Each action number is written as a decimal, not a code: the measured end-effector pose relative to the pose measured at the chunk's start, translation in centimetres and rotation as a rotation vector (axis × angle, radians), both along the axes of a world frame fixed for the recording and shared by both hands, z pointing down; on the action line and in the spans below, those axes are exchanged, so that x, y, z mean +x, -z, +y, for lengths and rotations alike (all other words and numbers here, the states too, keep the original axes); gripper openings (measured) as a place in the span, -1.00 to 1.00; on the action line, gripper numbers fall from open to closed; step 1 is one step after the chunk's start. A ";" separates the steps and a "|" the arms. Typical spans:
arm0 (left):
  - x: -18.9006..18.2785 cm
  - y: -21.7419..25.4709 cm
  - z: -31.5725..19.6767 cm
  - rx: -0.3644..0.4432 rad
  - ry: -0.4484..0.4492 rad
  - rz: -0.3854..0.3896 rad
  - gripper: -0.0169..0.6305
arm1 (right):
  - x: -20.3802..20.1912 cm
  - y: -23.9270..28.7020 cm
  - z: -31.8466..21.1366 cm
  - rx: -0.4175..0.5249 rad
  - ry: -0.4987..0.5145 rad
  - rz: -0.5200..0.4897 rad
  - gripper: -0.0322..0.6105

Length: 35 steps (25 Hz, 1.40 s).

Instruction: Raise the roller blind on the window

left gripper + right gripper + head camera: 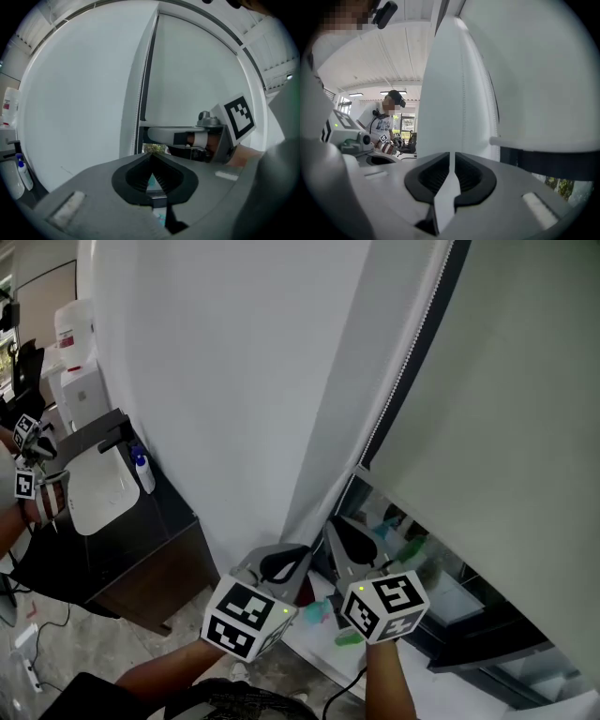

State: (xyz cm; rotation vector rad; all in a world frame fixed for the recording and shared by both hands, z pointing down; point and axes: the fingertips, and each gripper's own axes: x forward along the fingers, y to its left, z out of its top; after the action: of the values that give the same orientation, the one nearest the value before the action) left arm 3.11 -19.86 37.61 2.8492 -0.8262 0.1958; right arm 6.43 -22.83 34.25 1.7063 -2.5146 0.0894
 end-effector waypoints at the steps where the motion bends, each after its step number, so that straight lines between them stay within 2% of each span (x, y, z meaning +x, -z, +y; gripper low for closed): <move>1: 0.0 0.2 -0.3 0.007 0.005 0.002 -0.96 | 0.0 0.5 -0.6 0.010 0.015 0.002 -0.82; 5: 0.4 0.7 -1.2 0.026 0.041 0.001 -0.95 | 0.2 2.0 -2.5 0.037 0.082 0.022 -0.72; 15: 1.8 2.9 -2.2 0.043 0.179 0.010 -0.95 | 1.2 4.3 -4.9 0.042 0.275 -0.001 -0.72; 20: 1.4 3.0 -2.4 0.047 0.227 0.010 -0.95 | 0.1 4.4 -5.5 0.036 0.377 -0.037 -0.72; 23: 1.2 3.5 -2.0 0.046 0.243 0.015 -0.95 | 0.4 4.6 -5.7 0.034 0.385 -0.054 -0.73; 25: 0.8 3.9 -2.0 0.055 0.257 0.018 -0.96 | 0.6 4.6 -6.0 0.040 0.377 -0.064 -0.86; 29: 0.4 5.4 -2.0 0.073 0.259 0.049 -0.95 | 0.8 4.6 -5.3 0.052 0.370 -0.067 -0.85; 32: 0.9 6.7 -2.2 0.104 0.237 0.072 -0.95 | 1.5 4.0 -3.8 0.048 0.352 -0.065 -0.85; 34: 1.8 7.7 -2.3 0.114 0.190 0.085 -0.95 | 1.8 3.4 -2.9 0.041 0.339 -0.066 -0.85; 35: 2.5 8.1 -2.3 0.110 0.152 0.090 -0.87 | 2.0 3.1 -2.3 0.036 0.335 -0.069 -0.85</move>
State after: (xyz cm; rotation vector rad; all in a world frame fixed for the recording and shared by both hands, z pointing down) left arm 5.63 -22.16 29.51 2.8535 -1.0588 0.0021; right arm 8.44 -25.17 31.18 1.2887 -2.8277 0.0775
